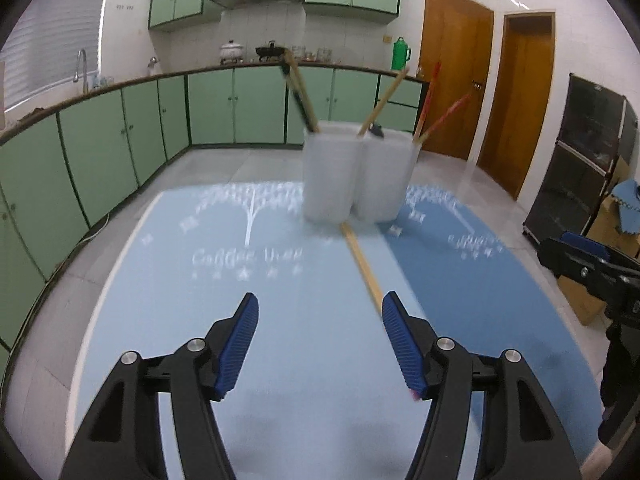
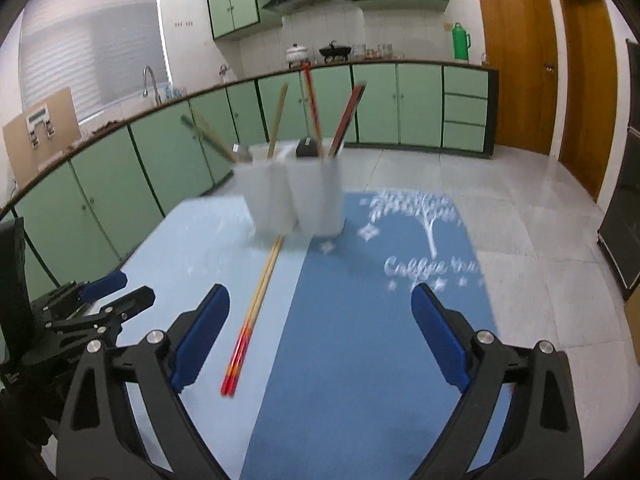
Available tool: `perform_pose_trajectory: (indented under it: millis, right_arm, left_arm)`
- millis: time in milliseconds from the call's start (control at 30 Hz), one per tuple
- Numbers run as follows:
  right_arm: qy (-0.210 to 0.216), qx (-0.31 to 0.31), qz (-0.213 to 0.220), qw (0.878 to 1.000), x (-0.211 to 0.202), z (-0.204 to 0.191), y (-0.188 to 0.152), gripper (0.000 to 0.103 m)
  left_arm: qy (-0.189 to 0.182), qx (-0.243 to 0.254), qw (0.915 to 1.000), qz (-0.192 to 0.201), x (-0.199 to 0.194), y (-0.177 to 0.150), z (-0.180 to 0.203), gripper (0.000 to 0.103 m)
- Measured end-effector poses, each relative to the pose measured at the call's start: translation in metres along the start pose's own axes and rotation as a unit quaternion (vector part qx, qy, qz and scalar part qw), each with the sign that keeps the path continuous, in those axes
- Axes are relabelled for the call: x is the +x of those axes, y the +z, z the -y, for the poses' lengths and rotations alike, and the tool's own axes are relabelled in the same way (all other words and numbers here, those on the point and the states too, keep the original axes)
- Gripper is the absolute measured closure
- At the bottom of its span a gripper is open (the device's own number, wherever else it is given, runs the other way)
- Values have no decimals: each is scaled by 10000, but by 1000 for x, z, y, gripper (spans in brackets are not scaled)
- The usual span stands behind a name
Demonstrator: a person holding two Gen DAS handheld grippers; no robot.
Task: Organize utensils
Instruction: 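Move both open tools back toward the last two red-patterned chopsticks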
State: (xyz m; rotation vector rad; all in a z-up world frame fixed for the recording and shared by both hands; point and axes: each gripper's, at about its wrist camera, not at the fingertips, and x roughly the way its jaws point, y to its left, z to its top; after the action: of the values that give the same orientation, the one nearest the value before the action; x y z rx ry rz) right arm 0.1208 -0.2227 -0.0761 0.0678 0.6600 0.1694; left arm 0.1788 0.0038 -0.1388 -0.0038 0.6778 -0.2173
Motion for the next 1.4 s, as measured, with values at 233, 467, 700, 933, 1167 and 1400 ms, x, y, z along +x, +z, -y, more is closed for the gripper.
perform_pose_trajectory:
  millis: [233,467,700,933,1167,1400]
  right_arm:
    - [92,120,-365,9992,22,-9,-33,14]
    - [47,20,-825,9966,44,-22,-59,14]
    - [-35,-213,-1173,9929,60,-38,-72,14]
    - [-166,-271,-1334,9906,70,-38,-73,14]
    - [-314,-461,-1448,9879,77,-44,-73,14]
    - [-622,-330,-1376,9880,71,-34,-71,15]
  left_arm:
    - [162,-76,9991,-383,16,-33,-9,39]
    - [209,-148,9972,-697,25,-48,-17,38]
    - [204,-248,9963,-797,30,-50,-23,38]
    - [202,-262,9957,-866,34,-49,-23,38]
    - [212,-241,9953,-919,35,-50,-23,38]
    - [218,-285,9951,-921,34,-50,-25,38]
